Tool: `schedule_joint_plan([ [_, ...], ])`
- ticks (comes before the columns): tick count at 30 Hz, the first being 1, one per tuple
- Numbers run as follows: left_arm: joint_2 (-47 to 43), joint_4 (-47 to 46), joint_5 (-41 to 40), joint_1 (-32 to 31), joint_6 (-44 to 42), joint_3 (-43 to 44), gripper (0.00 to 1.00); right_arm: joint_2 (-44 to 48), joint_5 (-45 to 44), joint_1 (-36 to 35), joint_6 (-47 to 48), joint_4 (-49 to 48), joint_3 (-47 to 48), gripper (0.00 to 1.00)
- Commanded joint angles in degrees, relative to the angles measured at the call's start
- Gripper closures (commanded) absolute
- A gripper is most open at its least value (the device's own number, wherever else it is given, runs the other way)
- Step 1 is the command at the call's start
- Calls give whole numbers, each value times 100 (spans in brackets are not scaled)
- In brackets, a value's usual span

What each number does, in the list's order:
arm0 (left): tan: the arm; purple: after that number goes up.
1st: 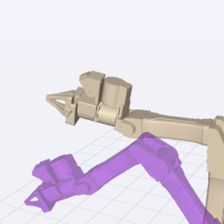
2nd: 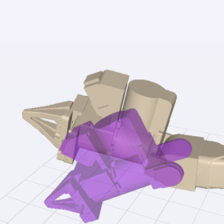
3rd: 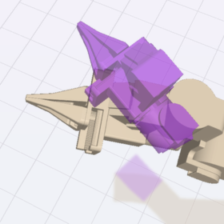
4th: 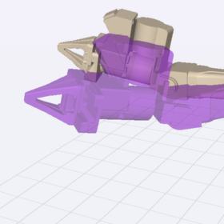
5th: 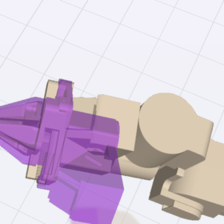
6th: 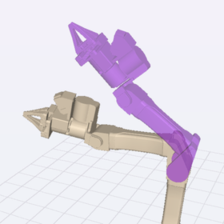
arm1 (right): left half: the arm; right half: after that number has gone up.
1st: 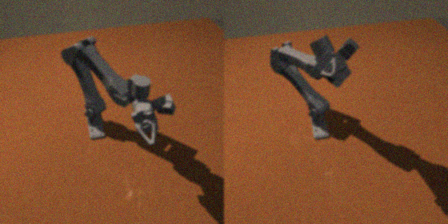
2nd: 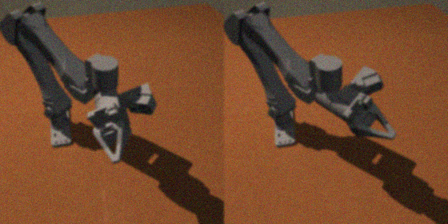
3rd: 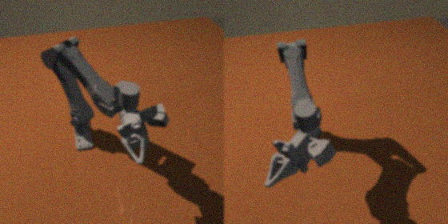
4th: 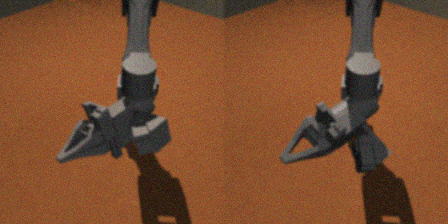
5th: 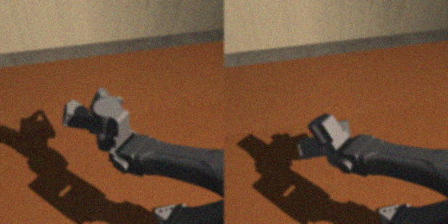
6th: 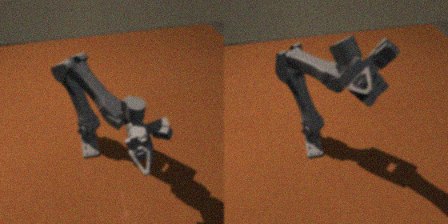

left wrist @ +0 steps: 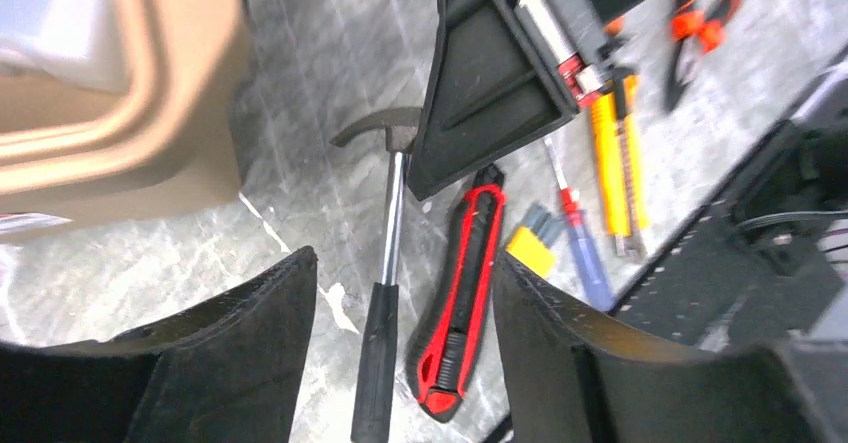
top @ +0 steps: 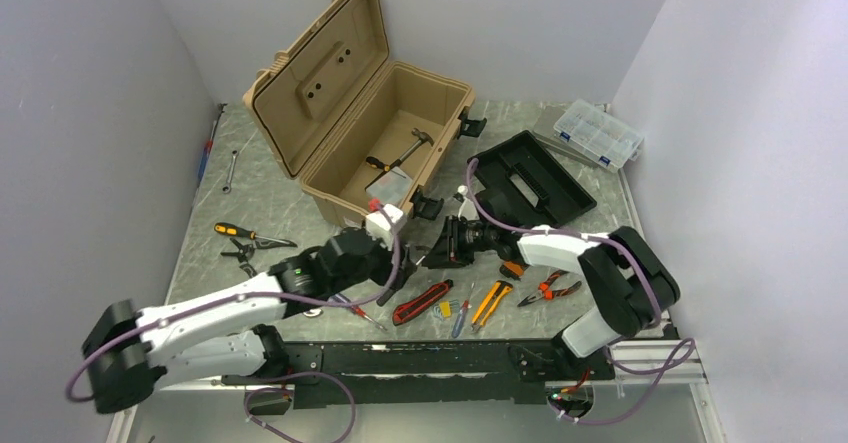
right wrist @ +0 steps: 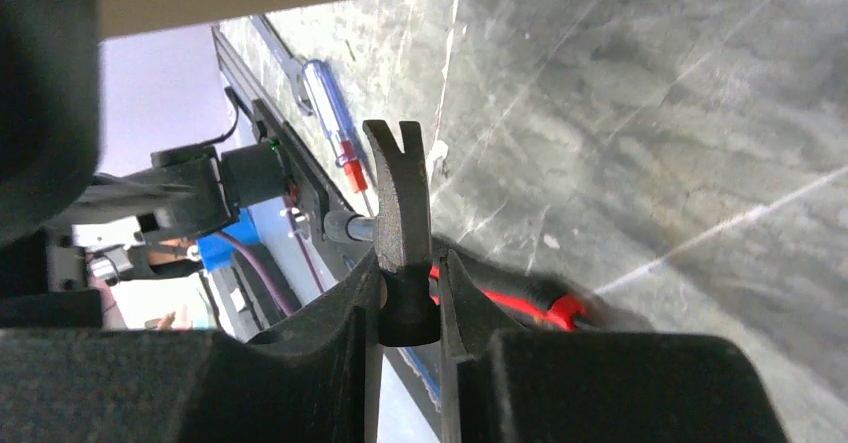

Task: Pack the tool kit

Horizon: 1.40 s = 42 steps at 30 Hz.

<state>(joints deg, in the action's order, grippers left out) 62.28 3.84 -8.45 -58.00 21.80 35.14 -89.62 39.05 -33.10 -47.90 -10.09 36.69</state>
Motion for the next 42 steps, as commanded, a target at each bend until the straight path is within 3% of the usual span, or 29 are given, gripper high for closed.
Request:
schedule_joint_plan([
  [1,-1176,734,-124,-18,79,157,31,686,-103,5,506,918,360,100],
  [9,-2209,2450,-808,15,-79,1142,27,1663,154,-4,1442,3201,1758,100],
  [15,-2076,3692,-1841,127,-218,2105,24,1513,243,5,1693,3873,3263,100],
  [28,-1775,5073,-2022,245,879,2331,19,-1383,-1499,612,1710,4041,6550,100],
  [33,-1646,5204,-1738,243,1132,2095,19,-2825,-1487,602,1835,4222,8035,100],
  [35,-1666,5078,-1507,240,1065,1913,18,-3359,-1313,608,1880,4467,8700,85],
  [37,-1654,4938,-1233,244,850,1760,18,-3742,-1182,602,1869,4652,9172,57],
  [38,-1635,4853,-1069,245,712,1686,17,-3802,-1124,605,1838,4678,9285,48],
  [42,-1472,4392,-230,245,-187,1444,17,-3491,-1139,617,1824,4522,9074,32],
])
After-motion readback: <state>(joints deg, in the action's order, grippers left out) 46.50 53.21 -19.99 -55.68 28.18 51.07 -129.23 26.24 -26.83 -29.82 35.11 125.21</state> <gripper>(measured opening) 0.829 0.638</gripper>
